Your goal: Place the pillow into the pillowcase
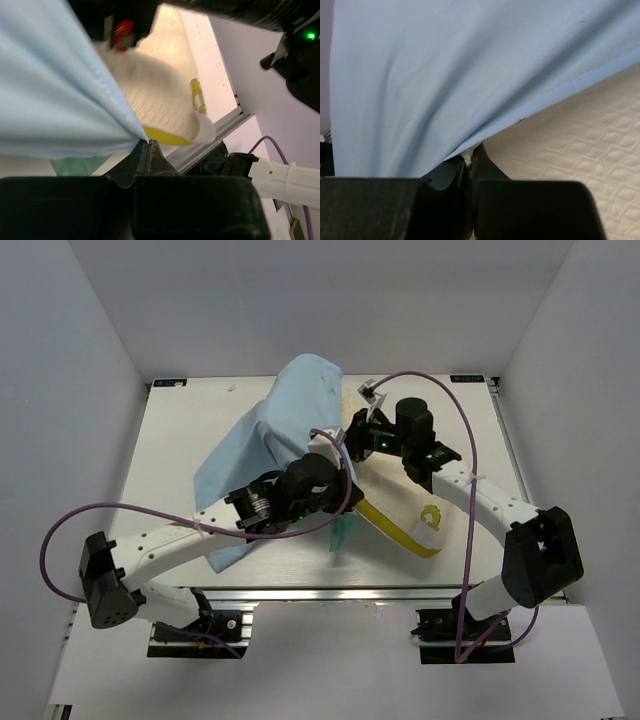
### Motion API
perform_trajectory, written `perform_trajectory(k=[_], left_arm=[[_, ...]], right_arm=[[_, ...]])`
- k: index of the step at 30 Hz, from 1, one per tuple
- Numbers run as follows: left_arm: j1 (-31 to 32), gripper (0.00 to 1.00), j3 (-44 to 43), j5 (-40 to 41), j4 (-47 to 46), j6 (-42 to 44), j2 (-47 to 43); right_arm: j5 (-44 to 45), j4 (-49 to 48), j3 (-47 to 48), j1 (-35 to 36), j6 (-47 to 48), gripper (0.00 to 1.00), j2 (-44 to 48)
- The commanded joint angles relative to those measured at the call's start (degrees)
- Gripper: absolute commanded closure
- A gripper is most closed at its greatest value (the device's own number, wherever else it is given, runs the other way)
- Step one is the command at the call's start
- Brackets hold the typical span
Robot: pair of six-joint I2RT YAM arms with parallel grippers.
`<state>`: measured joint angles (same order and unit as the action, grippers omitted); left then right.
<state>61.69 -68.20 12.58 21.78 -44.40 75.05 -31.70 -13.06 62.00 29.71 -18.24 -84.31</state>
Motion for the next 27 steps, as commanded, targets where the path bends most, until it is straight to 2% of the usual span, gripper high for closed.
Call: perform_trajectory(k=[1, 5, 11, 12, 15, 16, 19, 22, 25, 26, 27], left_arm=[[2.4, 1.0, -3.9, -5.5, -2.9, -0.4, 1.4], [3.2, 1.0, -4.2, -6.2, -4.9, -1.3, 1.6], [5.8, 1.0, -3.4, -6.3, -5.2, -3.8, 1.0], [6.1, 1.0, -1.6, -5.9, -4.6, -4.8, 0.6], [6.2, 1.0, 5.2, -4.6, -6.1, -7.6, -3.9], [6.2, 1.0, 10.9, -4.1, -7.6, -10.1, -5.7], [6.2, 1.0, 20.0, -2.9, -10.2, -15.0, -12.9], [6.2, 1.0, 31.6, -1.4, -13.1, -18.9, -18.5], [6.1, 1.0, 34.9, 0.2, -14.6, -20.0, -20.6], [6.1, 1.0, 35.3, 0.4, -14.6, -20.0, -20.4], [6.2, 1.0, 35.3, 0.7, -14.7, -19.7, -19.5]], right_arm=[[-3.4, -8.1, 0.8, 4.6, -0.7, 1.0, 1.2], [-1.1, -7.3, -1.3, 8.7, 2.1, 1.0, -1.0], [-0.6, -2.9, 0.2, 8.7, 7.3, 1.0, -9.3], [-2.1, -1.0, 0.0, 8.7, 8.7, 0.84, -10.2], [-4.7, 2.1, -1.3, 8.3, 11.9, 0.6, -9.6], [-6.2, 5.9, -1.9, 7.4, 15.1, 0.57, -8.3], [-10.8, 10.8, -3.1, 4.3, 20.4, 0.5, -4.0], [-16.0, 23.5, -2.8, -1.2, 25.9, 0.44, 0.2], [-19.7, 36.7, 1.6, -5.3, 34.7, 0.41, 2.8], [-20.1, 45.1, 3.3, -6.6, 41.5, 0.4, 3.4], [-19.5, 48.5, 3.7, -7.1, 44.9, 0.39, 5.1]])
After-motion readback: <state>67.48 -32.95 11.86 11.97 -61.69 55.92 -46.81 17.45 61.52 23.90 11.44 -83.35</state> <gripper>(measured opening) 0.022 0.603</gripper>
